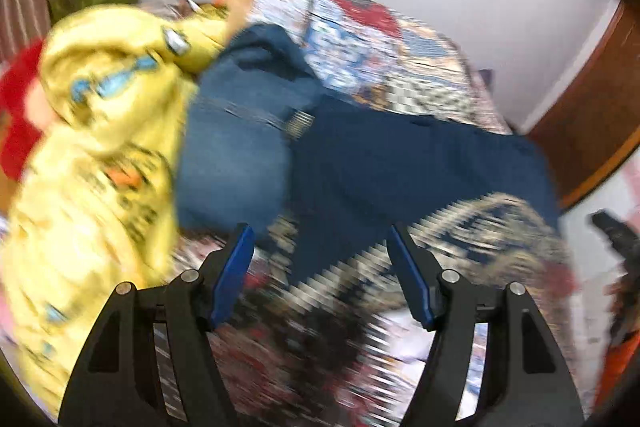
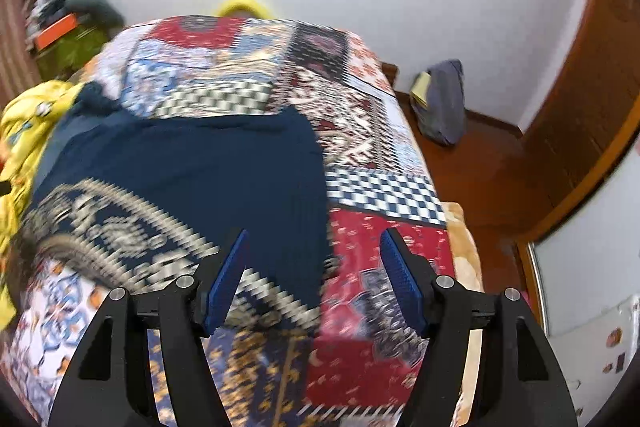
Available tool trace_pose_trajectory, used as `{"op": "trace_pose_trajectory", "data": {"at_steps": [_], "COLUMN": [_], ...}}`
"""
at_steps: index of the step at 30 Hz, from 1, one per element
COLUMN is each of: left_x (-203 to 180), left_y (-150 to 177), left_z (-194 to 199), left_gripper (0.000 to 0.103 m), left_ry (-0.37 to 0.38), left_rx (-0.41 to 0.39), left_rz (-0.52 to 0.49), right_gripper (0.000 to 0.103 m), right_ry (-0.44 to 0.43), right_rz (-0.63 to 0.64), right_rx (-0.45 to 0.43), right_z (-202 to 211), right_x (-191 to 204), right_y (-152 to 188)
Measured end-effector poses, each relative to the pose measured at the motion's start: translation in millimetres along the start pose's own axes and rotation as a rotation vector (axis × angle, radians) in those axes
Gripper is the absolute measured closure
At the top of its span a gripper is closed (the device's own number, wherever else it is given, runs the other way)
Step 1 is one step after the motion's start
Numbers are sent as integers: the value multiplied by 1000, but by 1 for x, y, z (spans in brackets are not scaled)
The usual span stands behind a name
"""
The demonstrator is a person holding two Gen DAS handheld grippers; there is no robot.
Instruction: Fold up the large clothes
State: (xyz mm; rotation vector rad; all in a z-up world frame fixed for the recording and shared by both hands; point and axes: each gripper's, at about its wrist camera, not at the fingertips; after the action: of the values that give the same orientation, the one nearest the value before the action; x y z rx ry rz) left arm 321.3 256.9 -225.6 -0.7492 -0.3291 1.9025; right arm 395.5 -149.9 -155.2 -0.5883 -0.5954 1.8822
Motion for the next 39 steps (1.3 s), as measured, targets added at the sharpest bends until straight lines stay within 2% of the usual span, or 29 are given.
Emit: {"op": "trace_pose_trajectory", "data": {"at_steps": [4, 5, 8, 11, 14, 20, 23, 31, 36, 39], "left_x": [-18, -22, -32, -36, -23, 0, -10, -23, -5, 1], "left_y": [20, 27, 43, 56, 59, 52, 50, 28, 10, 11], "left_z": [-4, -9, -26, -43, -58, -83, -84, -54, -78, -95], "left_gripper": [35, 35, 35, 35, 35, 35, 35, 35, 35, 35], "left_ry": [162, 222, 325, 393, 444, 477, 475, 452, 384, 373], "left_rx": [69, 102, 180, 227, 218, 168, 115, -52, -23, -23], "left_rz": [64, 96, 147, 209, 329, 483, 449, 379, 408, 422], "right_gripper": [37, 37, 37, 37, 37, 37, 37, 37, 37, 37], "right_ry": [-38, -44, -58, -56, -57, -61, -70, -78, -91, -106], "right_rz": [55, 65, 108, 141, 161, 147, 120, 107, 98, 83], "right_rx": [-5, -3, 6, 20, 31, 52, 67, 108, 117, 126], "right_z": [7, 7, 7, 4, 2, -10, -18, -37, -43, -46], "right_x": [28, 32, 49, 61, 66, 65, 63, 68, 68, 67], "right_y": [8, 10, 17, 24, 27, 28, 29, 32, 34, 33]}}
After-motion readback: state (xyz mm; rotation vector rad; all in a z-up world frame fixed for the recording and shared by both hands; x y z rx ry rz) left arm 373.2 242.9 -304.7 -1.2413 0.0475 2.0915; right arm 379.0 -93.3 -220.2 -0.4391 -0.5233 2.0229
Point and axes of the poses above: each gripper's, at about its wrist camera, not at the fingertips, and z roughly against the way its jaws point, x to its left, y to its underside, and after that the axes turned 2 degrees about z, right-handed
